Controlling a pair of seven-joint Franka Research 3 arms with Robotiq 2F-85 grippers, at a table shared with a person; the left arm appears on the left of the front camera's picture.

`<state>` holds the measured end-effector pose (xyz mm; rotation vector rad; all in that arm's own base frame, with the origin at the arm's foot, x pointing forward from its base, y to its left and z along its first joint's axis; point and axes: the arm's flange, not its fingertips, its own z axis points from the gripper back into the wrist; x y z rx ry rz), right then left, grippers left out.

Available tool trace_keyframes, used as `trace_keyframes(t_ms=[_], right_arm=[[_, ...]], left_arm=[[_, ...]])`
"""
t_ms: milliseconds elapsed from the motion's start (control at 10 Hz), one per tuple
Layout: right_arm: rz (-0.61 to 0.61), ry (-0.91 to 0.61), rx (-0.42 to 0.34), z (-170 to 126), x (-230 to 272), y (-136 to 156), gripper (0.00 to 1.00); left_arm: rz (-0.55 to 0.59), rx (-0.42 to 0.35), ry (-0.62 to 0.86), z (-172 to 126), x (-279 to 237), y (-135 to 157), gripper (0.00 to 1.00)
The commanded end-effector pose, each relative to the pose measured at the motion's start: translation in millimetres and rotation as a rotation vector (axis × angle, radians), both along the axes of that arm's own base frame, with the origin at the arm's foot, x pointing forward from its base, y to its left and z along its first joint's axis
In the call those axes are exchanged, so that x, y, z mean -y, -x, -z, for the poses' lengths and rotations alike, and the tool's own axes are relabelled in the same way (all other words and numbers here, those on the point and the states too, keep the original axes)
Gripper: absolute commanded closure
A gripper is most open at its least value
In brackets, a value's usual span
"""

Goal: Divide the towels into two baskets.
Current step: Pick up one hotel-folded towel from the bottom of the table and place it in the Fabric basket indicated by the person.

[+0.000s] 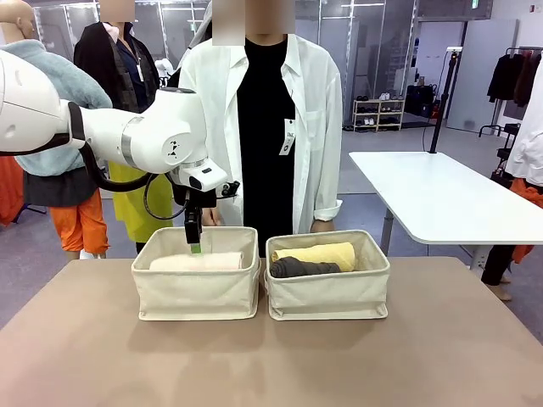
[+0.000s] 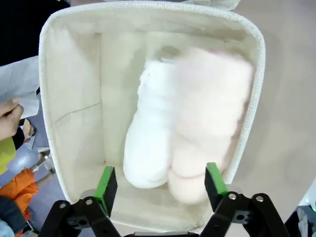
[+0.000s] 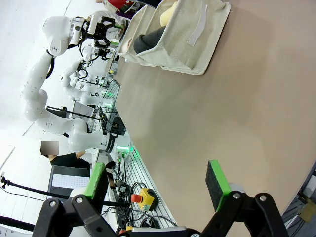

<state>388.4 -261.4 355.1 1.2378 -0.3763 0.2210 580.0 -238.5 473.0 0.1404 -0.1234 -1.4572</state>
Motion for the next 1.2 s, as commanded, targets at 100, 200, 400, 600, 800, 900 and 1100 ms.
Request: trace_keyframes(t_ms=[100, 200, 400, 600, 800, 900, 1100], right_arm=[[-0.002, 0.013, -0.009, -3, -3, 5, 0.0], [-0.002, 0.013, -0.009, -3, -3, 5, 0.0], [-0.002, 0.013, -0.009, -3, -3, 5, 0.0], [-0.002, 0.013, -0.009, -3, -3, 5, 0.0], [-0.002, 0.013, -0.009, -3, -3, 5, 0.0], [-0.002, 0.013, -0.009, -3, -3, 5, 0.0], [-0.002, 0.013, -0.009, -3, -3, 5, 0.0]], left_arm=[[-0.016, 0.011, -0.007, -5, -5, 8, 0.0], [-0.074, 0.034, 0.01, -1, -5, 13, 0.0], [-0.021, 0.007, 0.005, -3, 1, 2, 0.0], [-0.021, 0.007, 0.005, -3, 1, 2, 0.0], [-0.021, 0.007, 0.005, -3, 1, 2, 0.0], [-0.021, 0.007, 0.005, -3, 1, 2, 0.0], [-0.021, 0.007, 0.005, -3, 1, 2, 0.0]])
